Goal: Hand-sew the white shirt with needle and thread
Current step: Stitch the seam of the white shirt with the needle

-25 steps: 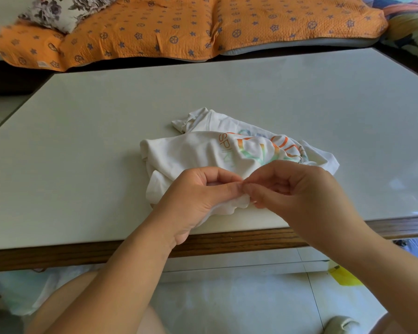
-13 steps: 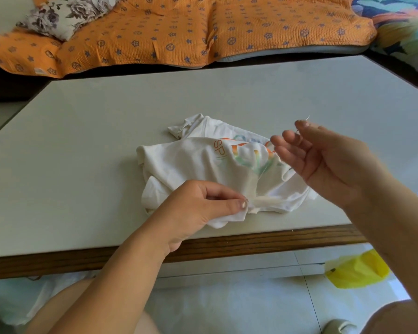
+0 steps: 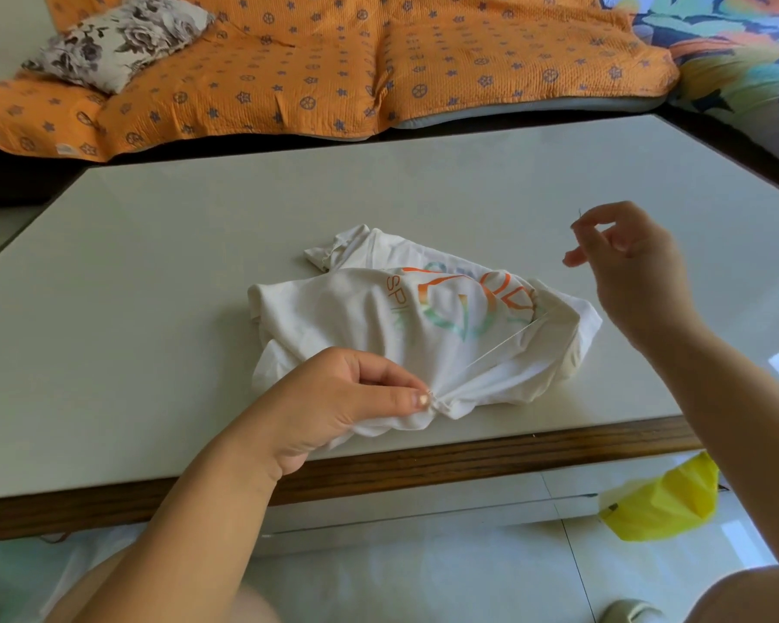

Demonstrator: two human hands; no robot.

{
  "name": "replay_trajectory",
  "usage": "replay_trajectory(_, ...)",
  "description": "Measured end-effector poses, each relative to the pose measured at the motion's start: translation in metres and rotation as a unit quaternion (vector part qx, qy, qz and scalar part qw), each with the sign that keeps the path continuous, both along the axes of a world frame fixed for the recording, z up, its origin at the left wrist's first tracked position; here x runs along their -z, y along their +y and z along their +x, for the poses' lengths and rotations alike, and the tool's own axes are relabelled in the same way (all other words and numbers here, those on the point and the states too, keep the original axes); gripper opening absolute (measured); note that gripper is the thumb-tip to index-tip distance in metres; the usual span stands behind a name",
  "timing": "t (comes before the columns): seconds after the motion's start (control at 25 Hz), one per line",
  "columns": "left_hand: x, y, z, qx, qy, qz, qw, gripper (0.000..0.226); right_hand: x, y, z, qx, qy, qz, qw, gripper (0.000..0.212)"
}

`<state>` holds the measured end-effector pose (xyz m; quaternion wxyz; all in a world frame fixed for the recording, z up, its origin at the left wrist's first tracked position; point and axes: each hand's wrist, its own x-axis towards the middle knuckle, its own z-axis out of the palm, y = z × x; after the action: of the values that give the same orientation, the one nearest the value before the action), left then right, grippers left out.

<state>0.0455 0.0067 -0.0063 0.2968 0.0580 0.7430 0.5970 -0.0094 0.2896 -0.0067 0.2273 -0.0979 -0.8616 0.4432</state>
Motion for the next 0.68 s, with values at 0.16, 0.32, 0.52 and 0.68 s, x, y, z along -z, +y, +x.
replay_trajectory(0.16,0.001,-0.004,-0.002,0.009,0.0,-0.018,1.0,0.02,0.006,0.007,-0.002,-0.002,-0.026,0.046,0.999,0.014)
replay_trajectory(0.32,0.0,-0.003,-0.001,0.01,0.003,-0.039,0.999,0.022,0.0,0.015,0.003,0.017,-0.014,0.088,0.996,0.017)
replay_trajectory(0.52,-0.002,0.0,0.001,-0.03,0.026,-0.013,0.999,0.015,-0.017,-0.006,0.018,-0.042,-0.019,0.003,0.999,0.007)
replay_trajectory(0.68,-0.002,0.002,0.002,-0.063,0.046,0.037,0.996,0.019,-0.012,-0.066,0.062,-0.255,-0.078,0.01,0.964,0.02)
